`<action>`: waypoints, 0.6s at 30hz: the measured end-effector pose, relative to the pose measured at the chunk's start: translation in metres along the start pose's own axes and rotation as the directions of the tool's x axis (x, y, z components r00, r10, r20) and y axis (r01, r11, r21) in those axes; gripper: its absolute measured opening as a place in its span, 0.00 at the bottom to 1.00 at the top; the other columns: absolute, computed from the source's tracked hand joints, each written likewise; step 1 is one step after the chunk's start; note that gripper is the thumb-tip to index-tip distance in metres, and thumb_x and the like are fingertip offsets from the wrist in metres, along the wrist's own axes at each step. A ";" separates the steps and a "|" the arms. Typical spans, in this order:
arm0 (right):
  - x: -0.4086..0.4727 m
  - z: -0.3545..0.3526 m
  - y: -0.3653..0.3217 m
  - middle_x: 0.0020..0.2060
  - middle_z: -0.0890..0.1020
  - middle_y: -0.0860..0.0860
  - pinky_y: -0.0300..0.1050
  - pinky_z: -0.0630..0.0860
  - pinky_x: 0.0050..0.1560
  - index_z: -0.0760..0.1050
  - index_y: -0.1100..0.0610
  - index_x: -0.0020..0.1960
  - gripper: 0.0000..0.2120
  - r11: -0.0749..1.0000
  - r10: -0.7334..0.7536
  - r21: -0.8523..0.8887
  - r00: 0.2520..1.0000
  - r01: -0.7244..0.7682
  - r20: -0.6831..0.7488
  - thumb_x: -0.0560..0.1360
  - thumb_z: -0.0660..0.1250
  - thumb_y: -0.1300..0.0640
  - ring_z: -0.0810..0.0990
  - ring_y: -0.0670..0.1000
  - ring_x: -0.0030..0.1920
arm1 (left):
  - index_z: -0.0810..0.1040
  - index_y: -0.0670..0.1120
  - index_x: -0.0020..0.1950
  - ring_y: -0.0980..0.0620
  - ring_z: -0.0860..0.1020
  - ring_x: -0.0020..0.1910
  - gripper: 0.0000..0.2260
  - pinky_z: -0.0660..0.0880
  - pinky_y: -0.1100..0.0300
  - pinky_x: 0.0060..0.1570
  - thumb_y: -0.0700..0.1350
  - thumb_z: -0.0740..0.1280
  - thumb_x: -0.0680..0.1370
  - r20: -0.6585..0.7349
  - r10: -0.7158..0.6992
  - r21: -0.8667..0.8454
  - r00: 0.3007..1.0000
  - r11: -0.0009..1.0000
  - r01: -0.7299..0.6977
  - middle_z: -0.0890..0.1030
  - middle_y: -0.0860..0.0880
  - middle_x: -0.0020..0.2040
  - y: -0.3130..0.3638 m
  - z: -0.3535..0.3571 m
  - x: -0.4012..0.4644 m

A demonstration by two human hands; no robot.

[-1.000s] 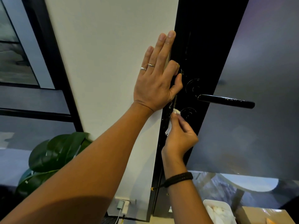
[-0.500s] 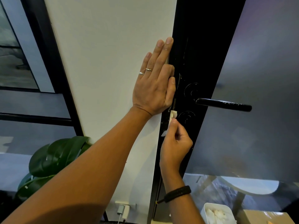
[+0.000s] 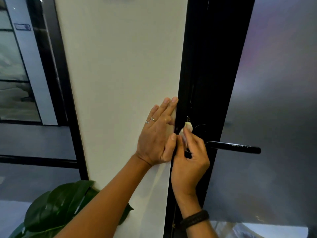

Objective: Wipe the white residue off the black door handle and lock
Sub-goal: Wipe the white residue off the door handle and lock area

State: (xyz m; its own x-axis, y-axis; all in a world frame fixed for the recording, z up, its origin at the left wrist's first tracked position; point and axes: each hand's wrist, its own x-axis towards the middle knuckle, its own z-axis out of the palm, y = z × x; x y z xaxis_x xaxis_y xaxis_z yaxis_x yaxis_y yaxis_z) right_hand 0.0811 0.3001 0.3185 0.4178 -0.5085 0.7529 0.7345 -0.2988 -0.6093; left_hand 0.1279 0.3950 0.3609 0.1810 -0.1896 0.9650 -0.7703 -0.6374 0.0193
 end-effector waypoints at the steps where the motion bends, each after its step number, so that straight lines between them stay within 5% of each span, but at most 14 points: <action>1: -0.009 -0.004 0.006 0.57 0.84 0.53 0.48 0.84 0.58 0.82 0.63 0.65 0.16 0.998 -0.034 -0.049 0.999 0.034 0.015 0.78 0.74 0.65 0.84 0.49 0.60 | 0.73 0.36 0.74 0.46 0.61 0.85 0.26 0.59 0.46 0.85 0.48 0.55 0.81 0.002 0.013 -0.004 1.000 1.000 -0.013 0.67 0.41 0.82 -0.002 0.001 -0.003; 4: -0.042 -0.017 0.021 0.56 0.83 0.54 0.51 0.84 0.55 0.83 0.63 0.63 0.15 0.986 -0.050 -0.153 0.997 0.059 0.065 0.77 0.73 0.64 0.83 0.51 0.59 | 0.72 0.44 0.67 0.49 0.61 0.85 0.17 0.60 0.46 0.84 0.46 0.56 0.80 -0.020 0.004 -0.050 1.000 0.999 -0.005 0.67 0.43 0.81 -0.005 0.002 -0.005; 8: -0.023 -0.003 0.009 0.61 0.80 0.54 0.45 0.82 0.62 0.81 0.65 0.66 0.15 0.986 -0.099 -0.119 0.989 0.112 0.109 0.79 0.72 0.65 0.81 0.50 0.64 | 0.65 0.43 0.79 0.48 0.62 0.85 0.24 0.59 0.46 0.85 0.45 0.56 0.82 0.014 -0.053 -0.099 0.998 0.994 0.055 0.69 0.41 0.81 0.001 -0.003 -0.005; 11: 0.023 0.018 -0.015 0.60 0.80 0.53 0.37 0.79 0.61 0.82 0.64 0.63 0.11 0.986 -0.140 -0.087 0.989 0.144 0.045 0.81 0.71 0.65 0.79 0.47 0.62 | 0.63 0.41 0.81 0.46 0.65 0.84 0.26 0.65 0.37 0.81 0.46 0.56 0.83 0.008 -0.090 -0.151 0.996 0.984 0.090 0.70 0.42 0.81 0.005 -0.009 -0.004; 18: 0.097 0.043 -0.054 0.56 0.84 0.55 0.28 0.77 0.55 0.83 0.62 0.62 0.10 0.983 -0.179 -0.053 0.981 0.175 -0.071 0.82 0.69 0.63 0.82 0.47 0.57 | 0.69 0.47 0.64 0.41 0.73 0.76 0.12 0.76 0.39 0.70 0.46 0.57 0.81 -0.089 -0.143 -0.284 0.986 0.952 0.113 0.73 0.39 0.76 0.014 -0.011 0.005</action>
State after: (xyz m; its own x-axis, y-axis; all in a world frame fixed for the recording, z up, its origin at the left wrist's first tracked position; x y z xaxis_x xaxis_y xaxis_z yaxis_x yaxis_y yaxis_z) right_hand 0.1048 0.3017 0.4347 0.2409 -0.5030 0.8300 0.7666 -0.4258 -0.4806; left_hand 0.1112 0.3930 0.3687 0.2343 -0.0286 0.9717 -0.8868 -0.4160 0.2015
